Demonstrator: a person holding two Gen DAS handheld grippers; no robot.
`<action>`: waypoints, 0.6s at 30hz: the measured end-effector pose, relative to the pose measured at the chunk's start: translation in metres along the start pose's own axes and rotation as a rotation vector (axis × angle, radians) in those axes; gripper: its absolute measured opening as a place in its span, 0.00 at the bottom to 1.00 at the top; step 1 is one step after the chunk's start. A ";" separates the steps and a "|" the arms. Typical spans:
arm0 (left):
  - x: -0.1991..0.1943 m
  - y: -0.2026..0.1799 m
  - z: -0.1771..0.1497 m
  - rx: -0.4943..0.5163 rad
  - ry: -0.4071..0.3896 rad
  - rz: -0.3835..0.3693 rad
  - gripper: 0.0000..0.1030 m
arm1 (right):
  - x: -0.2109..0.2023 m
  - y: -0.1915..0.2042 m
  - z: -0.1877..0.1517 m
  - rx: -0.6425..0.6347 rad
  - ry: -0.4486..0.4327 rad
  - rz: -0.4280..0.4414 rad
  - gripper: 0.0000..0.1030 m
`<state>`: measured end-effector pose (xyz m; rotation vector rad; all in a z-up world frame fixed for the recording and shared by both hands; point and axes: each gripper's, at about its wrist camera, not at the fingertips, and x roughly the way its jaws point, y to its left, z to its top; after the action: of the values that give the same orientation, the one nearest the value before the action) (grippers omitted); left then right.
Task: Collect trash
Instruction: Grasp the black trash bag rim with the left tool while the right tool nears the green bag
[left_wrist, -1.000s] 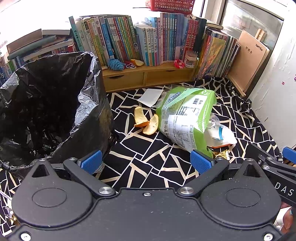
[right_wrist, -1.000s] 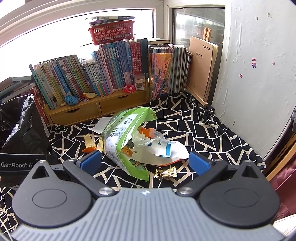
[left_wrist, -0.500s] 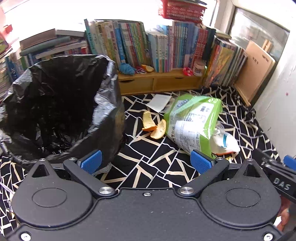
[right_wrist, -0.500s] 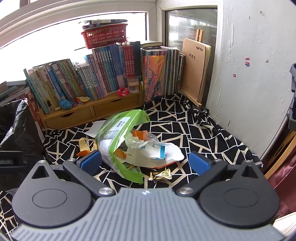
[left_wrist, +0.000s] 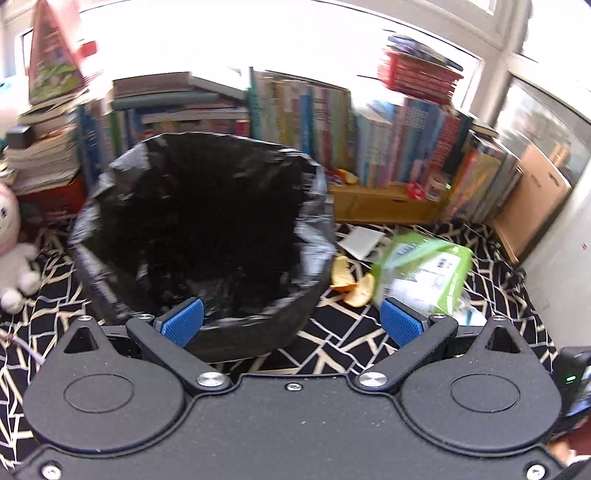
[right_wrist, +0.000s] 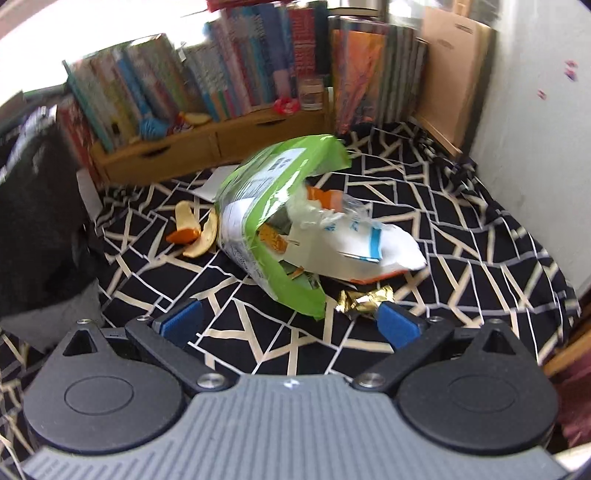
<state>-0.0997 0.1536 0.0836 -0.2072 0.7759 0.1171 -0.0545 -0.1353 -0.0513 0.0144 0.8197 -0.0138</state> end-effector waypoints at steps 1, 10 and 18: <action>-0.001 0.008 0.001 -0.017 -0.002 0.007 0.99 | 0.006 0.004 -0.001 -0.024 -0.009 -0.011 1.00; -0.010 0.058 0.004 -0.086 -0.059 0.138 0.99 | 0.082 0.018 -0.020 -0.102 -0.001 -0.139 1.00; 0.003 0.080 -0.005 -0.136 -0.050 0.189 0.99 | 0.117 0.007 -0.034 -0.086 0.040 -0.187 1.00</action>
<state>-0.1150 0.2301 0.0666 -0.2583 0.7374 0.3534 0.0007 -0.1286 -0.1603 -0.1433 0.8590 -0.1548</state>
